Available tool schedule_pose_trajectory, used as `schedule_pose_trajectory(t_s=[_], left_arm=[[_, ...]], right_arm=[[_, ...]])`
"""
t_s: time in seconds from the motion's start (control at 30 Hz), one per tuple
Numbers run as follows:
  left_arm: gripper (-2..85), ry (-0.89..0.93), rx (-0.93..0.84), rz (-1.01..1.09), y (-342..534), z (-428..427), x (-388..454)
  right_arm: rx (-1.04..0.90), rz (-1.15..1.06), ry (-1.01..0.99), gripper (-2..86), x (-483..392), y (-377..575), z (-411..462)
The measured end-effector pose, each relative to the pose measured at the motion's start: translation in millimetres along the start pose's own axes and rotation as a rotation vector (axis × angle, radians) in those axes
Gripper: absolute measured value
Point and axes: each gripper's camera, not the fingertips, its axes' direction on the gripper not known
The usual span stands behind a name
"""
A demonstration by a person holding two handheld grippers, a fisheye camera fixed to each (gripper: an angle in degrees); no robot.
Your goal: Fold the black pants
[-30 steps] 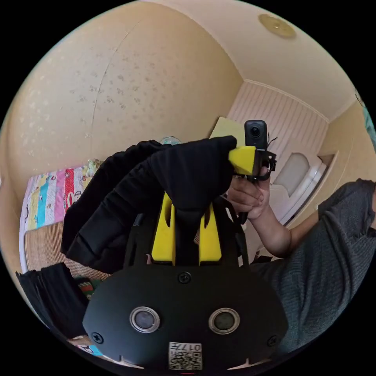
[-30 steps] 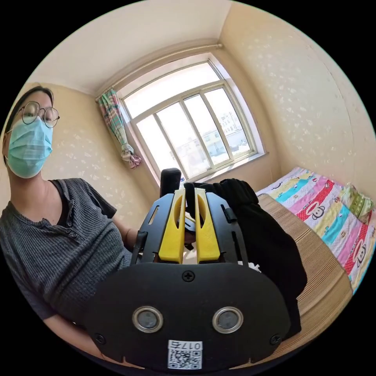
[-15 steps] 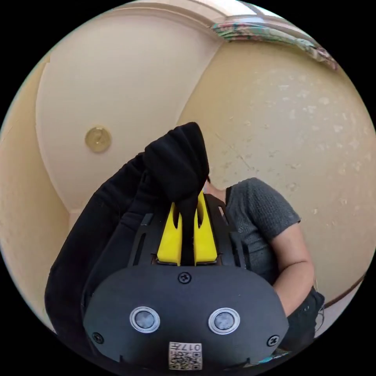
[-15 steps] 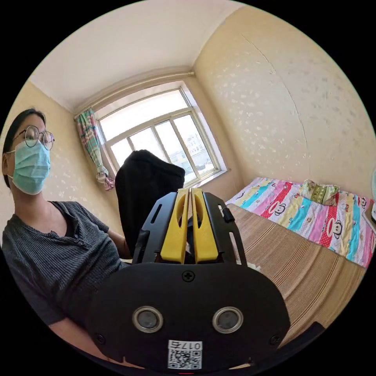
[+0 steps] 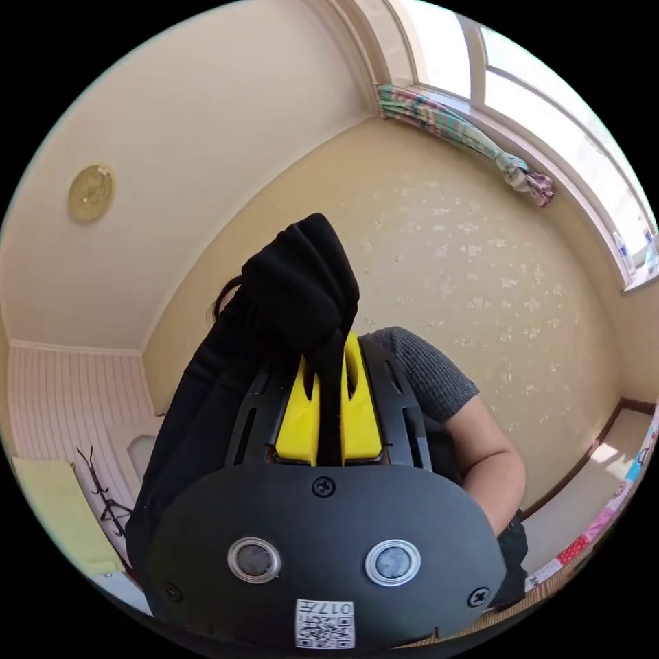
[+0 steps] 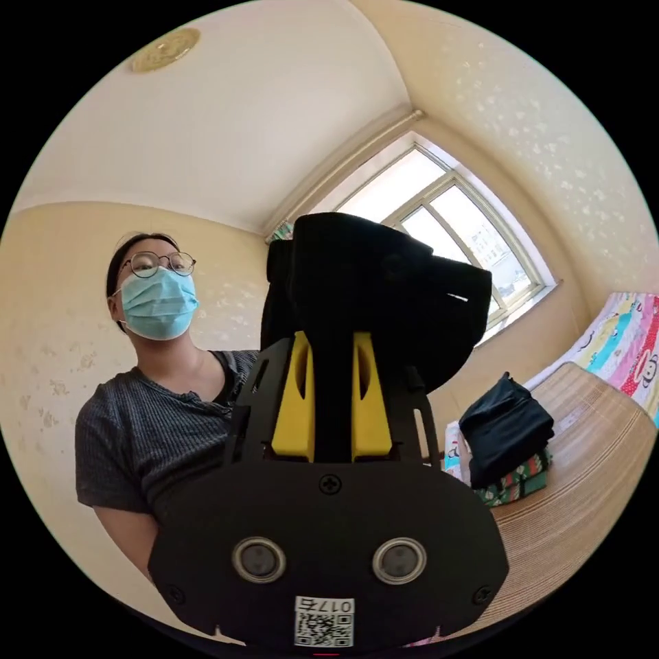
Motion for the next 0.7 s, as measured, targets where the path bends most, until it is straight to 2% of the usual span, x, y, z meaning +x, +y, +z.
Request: schedule_pose_trajectory(t_s=[0.07, 0.17, 0.23, 0.33, 0.43, 0.47, 0.53, 0.6, 0.7], left_arm=[[4.5, -0.142, -0.076, -0.065, -3, -12, 3], [4.3, -0.479, -0.173, -0.255, -10, -46, 6], [4.2, -0.804, -0.217, -0.430, -11, -79, 8], [4.2, -1.133, -0.316, -0.651, -3, -114, 4], [4.4, -1.345, -0.412, -0.751, 17, -132, -7], [4.5, -1.380, -0.407, -0.774, 21, -137, -8], [6.3, -1.575, -0.273, -0.900, 42, -165, -4], [13.5, -1.731, -0.132, -0.941, 57, -182, 14], [18.1, -1.826, -0.047, -0.865, 78, -173, 36]], right_arm=[[0.033, -0.023, 0.139, 4.8, -16, -5, -23], [0.124, -0.017, 0.356, 3.9, -39, -12, -67], [0.125, -0.010, 0.513, 3.7, -52, -18, -81], [0.107, -0.026, 0.700, 3.5, -68, -24, -85], [0.079, -0.031, 0.817, 3.4, -74, -30, -72], [0.080, -0.037, 0.861, 3.3, -76, -31, -64], [0.088, -0.034, 0.941, 3.3, -78, -32, -51], [0.097, -0.055, 1.070, 3.2, -84, -35, -32], [0.065, -0.136, 1.258, 3.0, -96, -37, -2]])
